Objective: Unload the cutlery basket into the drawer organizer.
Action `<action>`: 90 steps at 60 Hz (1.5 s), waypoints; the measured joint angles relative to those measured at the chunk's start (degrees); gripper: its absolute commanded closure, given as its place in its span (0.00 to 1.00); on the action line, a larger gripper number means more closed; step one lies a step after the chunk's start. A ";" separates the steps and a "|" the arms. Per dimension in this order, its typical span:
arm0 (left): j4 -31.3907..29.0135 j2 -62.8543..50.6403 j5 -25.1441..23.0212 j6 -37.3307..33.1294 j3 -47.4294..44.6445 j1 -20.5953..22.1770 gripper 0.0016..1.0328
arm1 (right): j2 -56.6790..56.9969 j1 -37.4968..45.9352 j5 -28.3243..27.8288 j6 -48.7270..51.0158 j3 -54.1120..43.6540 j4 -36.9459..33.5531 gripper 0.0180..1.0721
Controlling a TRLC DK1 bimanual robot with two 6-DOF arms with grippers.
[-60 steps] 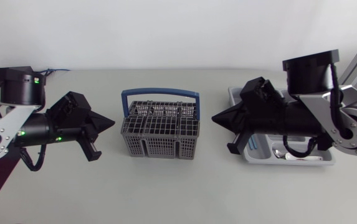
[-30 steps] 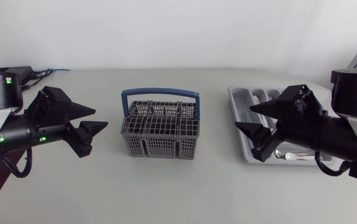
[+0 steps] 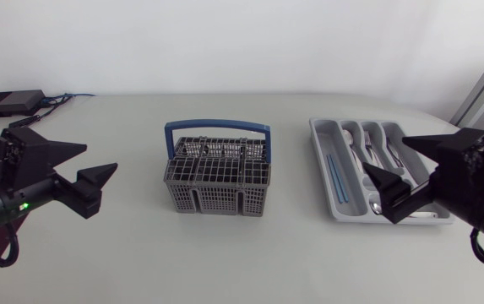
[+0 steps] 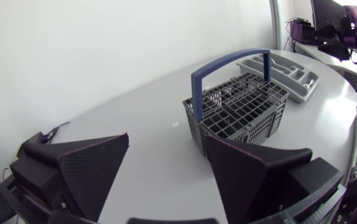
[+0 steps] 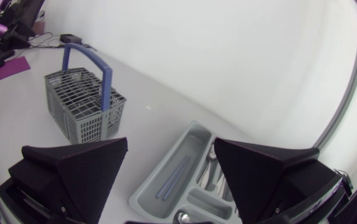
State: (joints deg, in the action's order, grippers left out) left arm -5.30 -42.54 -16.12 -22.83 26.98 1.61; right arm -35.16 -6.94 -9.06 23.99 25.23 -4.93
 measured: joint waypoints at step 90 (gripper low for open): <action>4.39 42.18 15.80 21.38 -25.81 -2.10 0.04 | 34.91 6.69 8.52 -22.34 -24.09 3.91 0.04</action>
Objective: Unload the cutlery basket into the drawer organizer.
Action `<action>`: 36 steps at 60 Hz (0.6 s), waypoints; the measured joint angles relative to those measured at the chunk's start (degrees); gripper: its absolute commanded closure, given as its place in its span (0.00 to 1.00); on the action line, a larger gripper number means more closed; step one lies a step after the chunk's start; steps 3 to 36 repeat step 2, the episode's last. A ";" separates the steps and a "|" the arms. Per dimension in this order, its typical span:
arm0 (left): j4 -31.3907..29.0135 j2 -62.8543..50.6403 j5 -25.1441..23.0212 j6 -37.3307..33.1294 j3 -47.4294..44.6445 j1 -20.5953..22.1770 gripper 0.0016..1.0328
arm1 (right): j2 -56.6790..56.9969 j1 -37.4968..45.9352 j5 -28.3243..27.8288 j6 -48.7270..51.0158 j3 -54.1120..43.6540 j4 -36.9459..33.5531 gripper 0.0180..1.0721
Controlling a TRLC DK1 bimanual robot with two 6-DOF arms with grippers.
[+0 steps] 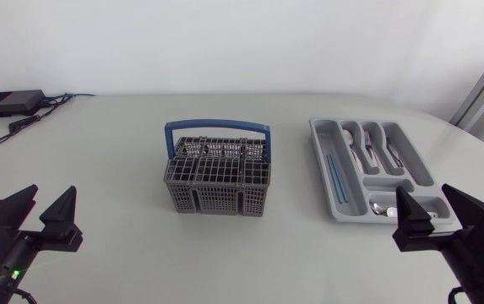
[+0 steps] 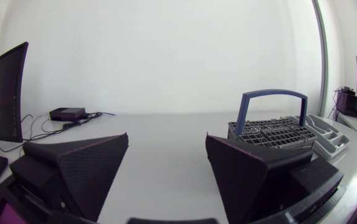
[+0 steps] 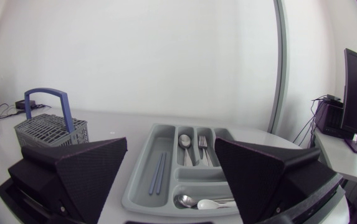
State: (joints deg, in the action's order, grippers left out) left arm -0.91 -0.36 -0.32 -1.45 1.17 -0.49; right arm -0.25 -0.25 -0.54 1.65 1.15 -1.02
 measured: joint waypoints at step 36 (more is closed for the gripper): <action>0.00 0.00 0.02 0.00 0.00 0.00 0.04 | 0.00 0.00 0.00 0.00 0.00 0.00 0.04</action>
